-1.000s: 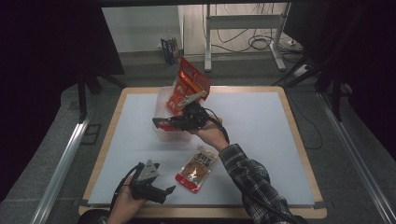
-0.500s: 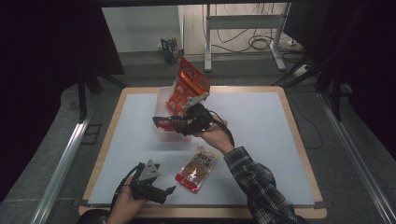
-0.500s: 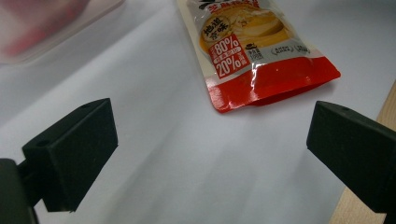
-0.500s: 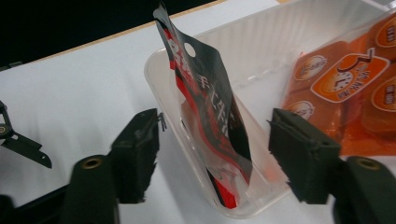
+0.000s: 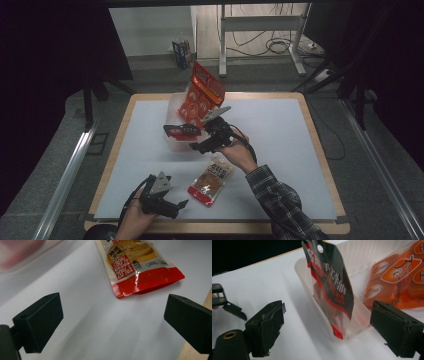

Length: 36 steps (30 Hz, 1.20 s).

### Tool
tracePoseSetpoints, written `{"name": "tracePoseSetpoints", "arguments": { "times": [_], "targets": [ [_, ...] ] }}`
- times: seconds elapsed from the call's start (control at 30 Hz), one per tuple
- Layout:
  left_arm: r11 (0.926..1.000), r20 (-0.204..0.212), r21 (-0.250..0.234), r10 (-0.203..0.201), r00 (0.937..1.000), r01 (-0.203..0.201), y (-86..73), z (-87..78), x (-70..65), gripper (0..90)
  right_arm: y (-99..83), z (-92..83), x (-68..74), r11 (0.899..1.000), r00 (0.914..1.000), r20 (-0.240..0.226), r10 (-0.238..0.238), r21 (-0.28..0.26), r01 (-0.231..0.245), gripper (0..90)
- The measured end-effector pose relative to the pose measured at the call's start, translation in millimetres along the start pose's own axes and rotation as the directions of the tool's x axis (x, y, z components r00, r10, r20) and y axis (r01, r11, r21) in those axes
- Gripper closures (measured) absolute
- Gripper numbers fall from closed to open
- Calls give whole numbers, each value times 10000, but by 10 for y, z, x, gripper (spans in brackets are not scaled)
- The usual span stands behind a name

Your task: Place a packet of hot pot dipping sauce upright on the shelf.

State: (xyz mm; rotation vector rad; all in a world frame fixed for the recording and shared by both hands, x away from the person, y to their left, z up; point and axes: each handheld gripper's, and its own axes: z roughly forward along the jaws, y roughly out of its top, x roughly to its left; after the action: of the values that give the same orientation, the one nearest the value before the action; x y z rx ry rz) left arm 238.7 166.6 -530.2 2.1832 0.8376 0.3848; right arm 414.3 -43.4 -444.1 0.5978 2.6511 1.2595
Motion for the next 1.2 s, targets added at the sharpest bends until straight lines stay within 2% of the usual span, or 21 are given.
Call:
{"name": "tracePoseSetpoints", "arguments": {
  "times": [0.23,0.33,0.47,0.7,0.87,0.97,1.1,1.2],
  "targets": [
    [10000,35,59,33,10000,-33,1,6,-3,25,-64,-99,38,9998,9999,52,121,-172,-120,76],
    [10000,35,72,28,10000,-29,2,5,-5,27,-117,-150,45,9987,9992,46,406,-321,-404,43],
    [9999,38,103,-8,10000,7,4,6,-6,32,-182,-184,57,9980,9986,16,535,-352,-534,14],
    [9999,170,165,-18,9999,16,9,0,-18,40,-248,-239,90,9988,9991,51,432,-252,-430,0],
    [9993,450,272,262,9986,-274,16,-10,-51,30,-357,-328,120,9981,9982,258,547,-297,-540,0],
    [9990,358,315,321,9988,-332,22,-22,-62,37,-423,-364,137,9980,9978,286,602,-232,-595,0],
    [9993,315,257,273,9991,-282,28,-41,-66,71,-477,-395,146,9980,9978,259,609,-208,-604,0],
    [10000,585,-21,3,9983,-1,31,-71,-55,131,-542,-446,170,9972,9972,-44,750,-17,-750,0]
  ]
}}
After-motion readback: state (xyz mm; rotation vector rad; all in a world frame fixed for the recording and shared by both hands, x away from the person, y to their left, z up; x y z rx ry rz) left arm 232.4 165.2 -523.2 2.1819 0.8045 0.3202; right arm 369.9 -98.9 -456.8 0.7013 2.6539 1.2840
